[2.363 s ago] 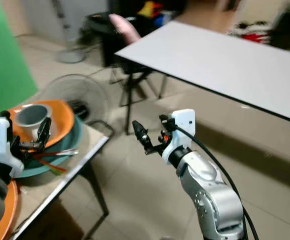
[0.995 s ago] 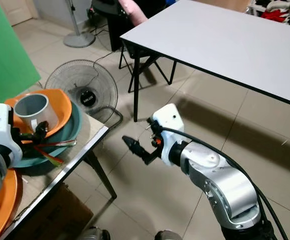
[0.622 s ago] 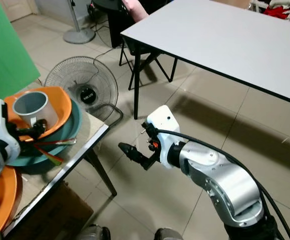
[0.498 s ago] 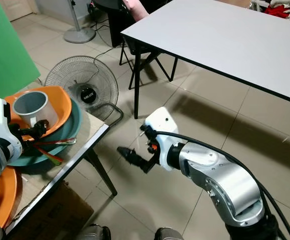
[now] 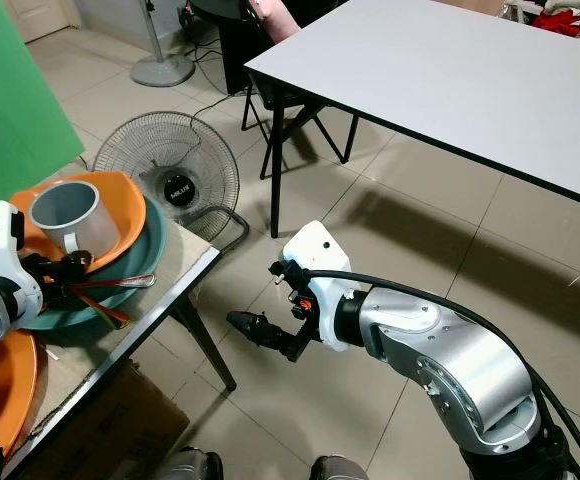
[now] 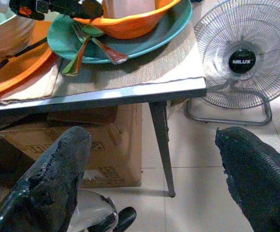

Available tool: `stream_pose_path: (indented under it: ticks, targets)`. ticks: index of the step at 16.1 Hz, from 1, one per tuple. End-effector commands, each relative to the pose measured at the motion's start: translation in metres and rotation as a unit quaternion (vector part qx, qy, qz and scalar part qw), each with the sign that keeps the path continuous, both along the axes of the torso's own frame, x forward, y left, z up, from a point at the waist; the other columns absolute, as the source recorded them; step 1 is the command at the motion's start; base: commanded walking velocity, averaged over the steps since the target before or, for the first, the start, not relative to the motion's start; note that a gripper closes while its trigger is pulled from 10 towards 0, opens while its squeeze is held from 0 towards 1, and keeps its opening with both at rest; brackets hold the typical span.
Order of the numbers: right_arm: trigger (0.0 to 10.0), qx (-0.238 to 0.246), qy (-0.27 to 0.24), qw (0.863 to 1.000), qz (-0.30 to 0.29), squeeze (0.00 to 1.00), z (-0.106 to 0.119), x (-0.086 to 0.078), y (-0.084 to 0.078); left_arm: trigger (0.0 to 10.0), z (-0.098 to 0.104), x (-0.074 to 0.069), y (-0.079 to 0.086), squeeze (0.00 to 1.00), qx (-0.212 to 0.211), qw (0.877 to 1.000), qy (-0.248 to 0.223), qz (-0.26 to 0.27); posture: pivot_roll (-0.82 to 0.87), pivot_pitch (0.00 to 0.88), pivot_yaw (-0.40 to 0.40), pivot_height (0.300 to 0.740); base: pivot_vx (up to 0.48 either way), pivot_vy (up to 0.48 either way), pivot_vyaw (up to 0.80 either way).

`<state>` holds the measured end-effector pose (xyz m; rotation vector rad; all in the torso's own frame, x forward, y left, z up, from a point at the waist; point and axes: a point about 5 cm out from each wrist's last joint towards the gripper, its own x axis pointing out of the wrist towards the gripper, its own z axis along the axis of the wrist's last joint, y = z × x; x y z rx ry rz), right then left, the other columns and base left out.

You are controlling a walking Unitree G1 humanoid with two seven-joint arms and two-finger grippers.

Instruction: Setting the table

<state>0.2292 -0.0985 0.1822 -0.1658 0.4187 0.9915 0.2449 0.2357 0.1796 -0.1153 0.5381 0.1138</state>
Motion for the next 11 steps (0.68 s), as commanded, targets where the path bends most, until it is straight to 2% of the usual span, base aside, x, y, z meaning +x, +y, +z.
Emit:
stream_pose_path:
  ticks: [1,7,11]
  targets:
    - [10.0,0.003,-0.01,1.0,0.016,0.0,0.0066,-0.0023,0.0037,0.0,0.0004,0.0011,0.0035,0.0,0.001,1.0,-0.002,0.007,0.02,0.08,0.054,0.74,0.0,0.0,0.0]
    - [10.0,0.006,-0.009,1.0,0.023,0.0,0.0065,-0.004,0.0056,0.0,-0.0026,0.005,0.0095,0.0,0.013,1.0,-0.006,0.023,0.01,0.067,0.057,0.74,0.0,0.0,0.0]
    - [10.0,0.011,-0.008,0.999,0.037,0.0,0.0067,-0.0075,0.008,0.0,-0.0034,0.0069,0.0081,0.0,0.023,1.0,-0.01,0.014,0.01,0.069,0.056,0.74,0.0,0.0,0.0]
